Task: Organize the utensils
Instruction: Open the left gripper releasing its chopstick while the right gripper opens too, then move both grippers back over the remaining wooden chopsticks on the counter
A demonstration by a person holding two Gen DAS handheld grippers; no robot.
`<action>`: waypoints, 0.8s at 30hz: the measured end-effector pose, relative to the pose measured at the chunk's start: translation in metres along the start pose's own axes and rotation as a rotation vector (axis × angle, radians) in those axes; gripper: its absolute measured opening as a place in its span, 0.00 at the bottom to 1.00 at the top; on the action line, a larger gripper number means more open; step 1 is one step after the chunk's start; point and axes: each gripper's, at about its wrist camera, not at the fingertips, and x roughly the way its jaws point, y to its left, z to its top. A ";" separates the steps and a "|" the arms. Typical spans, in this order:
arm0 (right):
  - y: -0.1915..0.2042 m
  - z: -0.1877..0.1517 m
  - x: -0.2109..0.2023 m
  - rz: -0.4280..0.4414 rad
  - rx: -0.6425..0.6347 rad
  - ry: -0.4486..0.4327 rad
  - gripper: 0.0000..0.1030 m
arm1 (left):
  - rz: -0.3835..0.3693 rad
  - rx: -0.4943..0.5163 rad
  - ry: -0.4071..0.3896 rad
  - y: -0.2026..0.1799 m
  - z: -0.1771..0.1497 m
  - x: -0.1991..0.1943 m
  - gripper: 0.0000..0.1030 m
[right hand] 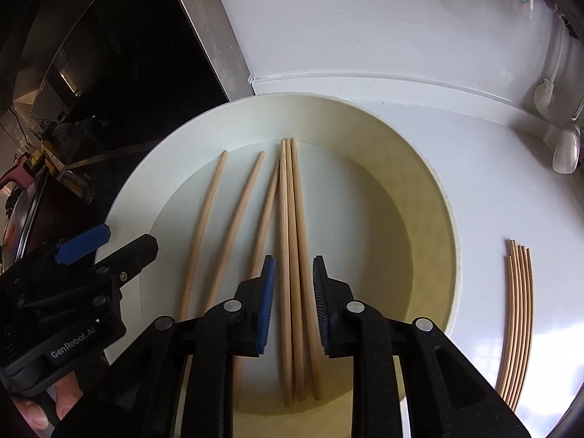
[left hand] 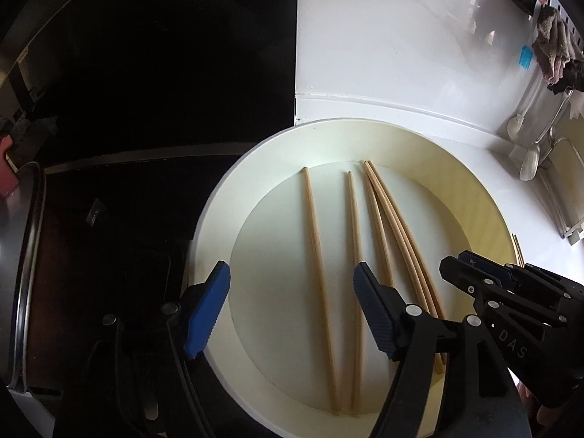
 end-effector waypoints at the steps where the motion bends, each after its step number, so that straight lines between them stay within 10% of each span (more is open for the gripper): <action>1: -0.001 -0.002 -0.004 0.002 0.002 -0.006 0.24 | 0.001 -0.006 -0.004 0.001 -0.001 -0.003 0.72; 24: -0.074 -0.080 -0.105 -0.087 0.070 -0.080 0.45 | -0.082 0.048 -0.034 -0.077 -0.044 -0.062 0.86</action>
